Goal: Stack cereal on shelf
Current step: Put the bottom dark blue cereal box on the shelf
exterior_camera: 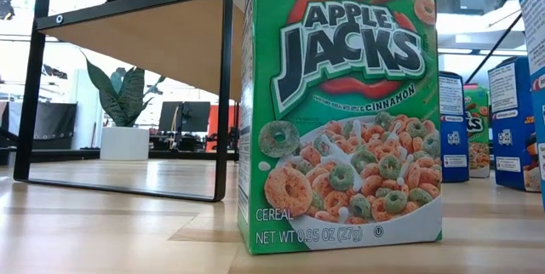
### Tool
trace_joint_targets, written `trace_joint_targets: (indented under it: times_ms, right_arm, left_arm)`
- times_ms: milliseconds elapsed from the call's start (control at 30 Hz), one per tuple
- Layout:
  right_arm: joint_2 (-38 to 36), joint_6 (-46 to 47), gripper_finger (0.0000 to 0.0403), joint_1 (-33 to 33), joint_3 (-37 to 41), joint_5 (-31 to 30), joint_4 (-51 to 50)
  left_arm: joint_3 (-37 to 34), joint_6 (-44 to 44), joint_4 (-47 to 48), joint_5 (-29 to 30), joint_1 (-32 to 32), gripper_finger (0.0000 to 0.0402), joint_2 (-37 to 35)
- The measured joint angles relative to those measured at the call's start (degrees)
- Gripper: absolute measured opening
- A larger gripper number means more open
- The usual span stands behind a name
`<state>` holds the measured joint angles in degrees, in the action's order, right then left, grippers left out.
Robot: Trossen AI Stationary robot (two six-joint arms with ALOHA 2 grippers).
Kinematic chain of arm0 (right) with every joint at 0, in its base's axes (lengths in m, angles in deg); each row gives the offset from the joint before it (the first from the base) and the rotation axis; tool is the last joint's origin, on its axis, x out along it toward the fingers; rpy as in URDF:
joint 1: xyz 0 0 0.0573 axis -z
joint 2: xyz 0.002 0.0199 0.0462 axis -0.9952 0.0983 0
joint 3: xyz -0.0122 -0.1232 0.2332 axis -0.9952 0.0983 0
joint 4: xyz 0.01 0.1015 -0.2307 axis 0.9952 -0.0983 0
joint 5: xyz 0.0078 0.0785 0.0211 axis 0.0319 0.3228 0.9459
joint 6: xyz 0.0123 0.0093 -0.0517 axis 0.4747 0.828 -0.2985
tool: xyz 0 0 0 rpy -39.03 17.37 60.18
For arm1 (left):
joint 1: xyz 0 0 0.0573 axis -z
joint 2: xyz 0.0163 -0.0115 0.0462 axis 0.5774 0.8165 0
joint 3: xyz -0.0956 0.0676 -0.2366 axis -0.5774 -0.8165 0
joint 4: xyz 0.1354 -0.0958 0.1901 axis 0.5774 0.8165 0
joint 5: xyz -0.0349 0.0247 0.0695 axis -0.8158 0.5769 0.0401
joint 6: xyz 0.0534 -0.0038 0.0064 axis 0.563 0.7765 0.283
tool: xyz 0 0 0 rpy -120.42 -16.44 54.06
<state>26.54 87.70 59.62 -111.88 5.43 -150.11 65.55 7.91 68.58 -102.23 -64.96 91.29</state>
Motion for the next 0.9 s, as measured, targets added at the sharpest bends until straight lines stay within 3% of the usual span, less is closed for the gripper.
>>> trace_joint_targets:
  times_ms: [333,567,767,900]
  right_arm:
    - [7.9,0.2,0.0263,-13.9,0.0,5.9,13.8]
    - [14.0,5.2,0.0308,-13.7,-0.1,9.0,15.7]
    - [13.6,4.6,0.0353,-13.2,-0.1,8.8,15.6]
    - [13.1,-7.3,0.0353,-13.1,-0.1,7.7,20.5]
  left_arm:
    - [0.0,-1.3,0.0,0.4,3.1,0.0221,-0.3]
    - [0.0,-1.1,0.0,1.0,3.4,0.0245,-0.3]
    - [0.0,-0.8,0.0,0.9,3.4,0.0261,-0.3]
    - [0.0,0.0,0.0,-0.9,3.4,0.0263,-0.3]
